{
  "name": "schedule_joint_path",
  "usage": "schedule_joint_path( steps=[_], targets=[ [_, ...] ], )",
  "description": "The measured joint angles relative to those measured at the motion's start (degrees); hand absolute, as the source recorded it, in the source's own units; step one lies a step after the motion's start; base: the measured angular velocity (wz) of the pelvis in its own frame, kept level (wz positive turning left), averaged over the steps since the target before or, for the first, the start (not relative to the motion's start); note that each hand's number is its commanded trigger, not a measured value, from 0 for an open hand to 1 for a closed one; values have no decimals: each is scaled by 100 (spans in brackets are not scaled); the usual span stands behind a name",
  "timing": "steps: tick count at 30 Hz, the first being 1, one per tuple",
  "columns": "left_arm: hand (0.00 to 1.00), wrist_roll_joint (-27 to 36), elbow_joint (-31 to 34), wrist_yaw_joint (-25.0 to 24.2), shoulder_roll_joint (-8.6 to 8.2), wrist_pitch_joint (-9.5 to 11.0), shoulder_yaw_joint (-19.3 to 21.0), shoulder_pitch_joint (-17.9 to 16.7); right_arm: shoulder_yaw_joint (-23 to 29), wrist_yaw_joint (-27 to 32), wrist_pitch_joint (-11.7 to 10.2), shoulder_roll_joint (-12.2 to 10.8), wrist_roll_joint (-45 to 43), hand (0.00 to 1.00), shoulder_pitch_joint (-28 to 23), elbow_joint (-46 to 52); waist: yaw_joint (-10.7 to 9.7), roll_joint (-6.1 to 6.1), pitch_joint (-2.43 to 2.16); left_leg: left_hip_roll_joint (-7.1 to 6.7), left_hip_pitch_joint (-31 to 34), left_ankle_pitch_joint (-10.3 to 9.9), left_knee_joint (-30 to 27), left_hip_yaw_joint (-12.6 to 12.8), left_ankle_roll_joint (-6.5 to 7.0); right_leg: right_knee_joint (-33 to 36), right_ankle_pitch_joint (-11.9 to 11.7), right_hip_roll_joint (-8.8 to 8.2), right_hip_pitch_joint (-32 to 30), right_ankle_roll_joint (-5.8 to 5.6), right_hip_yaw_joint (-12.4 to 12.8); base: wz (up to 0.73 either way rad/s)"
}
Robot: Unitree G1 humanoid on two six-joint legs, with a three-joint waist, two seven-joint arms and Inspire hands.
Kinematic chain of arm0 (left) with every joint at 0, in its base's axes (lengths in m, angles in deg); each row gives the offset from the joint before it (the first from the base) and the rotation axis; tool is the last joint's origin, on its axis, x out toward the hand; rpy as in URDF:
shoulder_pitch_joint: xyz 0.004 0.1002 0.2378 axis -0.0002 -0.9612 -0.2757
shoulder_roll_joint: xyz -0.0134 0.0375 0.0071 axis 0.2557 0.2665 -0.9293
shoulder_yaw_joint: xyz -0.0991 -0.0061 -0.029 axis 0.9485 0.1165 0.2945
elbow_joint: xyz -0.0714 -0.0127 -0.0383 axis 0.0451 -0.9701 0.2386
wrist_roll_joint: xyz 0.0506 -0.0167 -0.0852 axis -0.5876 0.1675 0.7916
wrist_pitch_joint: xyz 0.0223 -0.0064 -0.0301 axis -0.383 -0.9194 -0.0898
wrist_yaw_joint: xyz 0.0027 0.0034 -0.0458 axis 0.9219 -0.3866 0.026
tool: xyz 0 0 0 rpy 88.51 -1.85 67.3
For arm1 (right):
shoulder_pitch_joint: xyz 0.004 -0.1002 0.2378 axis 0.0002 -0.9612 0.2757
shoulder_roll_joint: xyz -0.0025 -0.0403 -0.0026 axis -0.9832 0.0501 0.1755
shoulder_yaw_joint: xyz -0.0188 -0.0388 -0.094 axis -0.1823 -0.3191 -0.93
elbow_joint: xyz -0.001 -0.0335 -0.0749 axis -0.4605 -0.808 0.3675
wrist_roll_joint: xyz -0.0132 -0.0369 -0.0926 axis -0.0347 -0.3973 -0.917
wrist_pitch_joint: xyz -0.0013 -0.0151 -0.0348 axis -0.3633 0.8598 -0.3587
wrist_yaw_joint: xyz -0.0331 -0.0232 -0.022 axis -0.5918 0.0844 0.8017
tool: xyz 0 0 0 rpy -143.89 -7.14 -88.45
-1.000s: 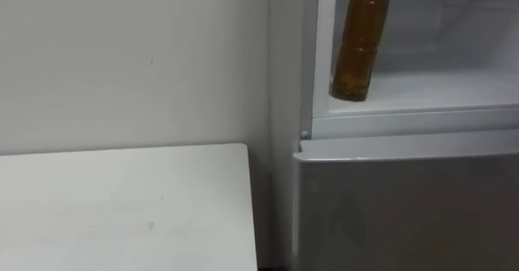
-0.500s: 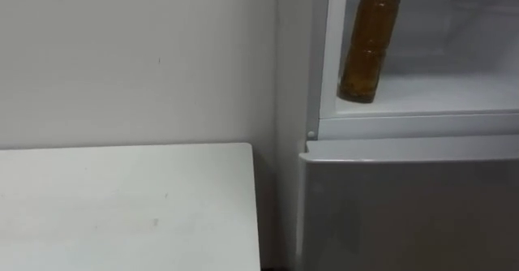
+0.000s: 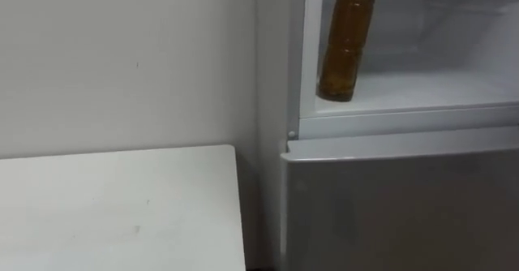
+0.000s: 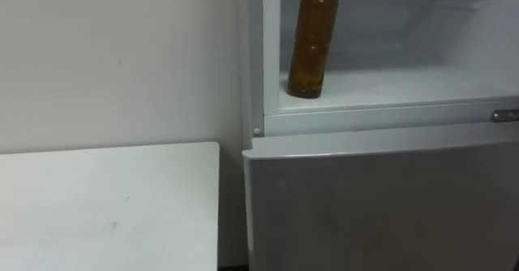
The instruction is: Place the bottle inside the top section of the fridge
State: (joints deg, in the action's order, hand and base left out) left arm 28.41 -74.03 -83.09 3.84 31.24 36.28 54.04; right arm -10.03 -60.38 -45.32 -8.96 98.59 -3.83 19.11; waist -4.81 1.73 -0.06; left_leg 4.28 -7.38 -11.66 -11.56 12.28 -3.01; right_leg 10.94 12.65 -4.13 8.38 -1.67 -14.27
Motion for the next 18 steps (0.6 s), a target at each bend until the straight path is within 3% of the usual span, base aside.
schedule_joint_path(
  steps=[4,10,18],
  targets=[
    [0,-118,403,1,3,53,201,-205,333,369,-6,101,-62,0,-20,607,-103,57,-2,-6,-11,0,11,18,0,7,8,-7,-6,-7,13,-2],
    [0,-101,522,1,114,126,336,-207,546,1201,-268,376,-197,0,-142,2092,-151,158,3,-7,-16,0,31,103,0,7,15,-1,-55,-13,140,-8],
    [0,-100,579,1,115,230,324,-224,832,2073,-488,399,-526,0,-186,3436,-301,287,16,-4,55,0,28,167,0,-2,14,2,-147,-11,168,-4]
  ],
)
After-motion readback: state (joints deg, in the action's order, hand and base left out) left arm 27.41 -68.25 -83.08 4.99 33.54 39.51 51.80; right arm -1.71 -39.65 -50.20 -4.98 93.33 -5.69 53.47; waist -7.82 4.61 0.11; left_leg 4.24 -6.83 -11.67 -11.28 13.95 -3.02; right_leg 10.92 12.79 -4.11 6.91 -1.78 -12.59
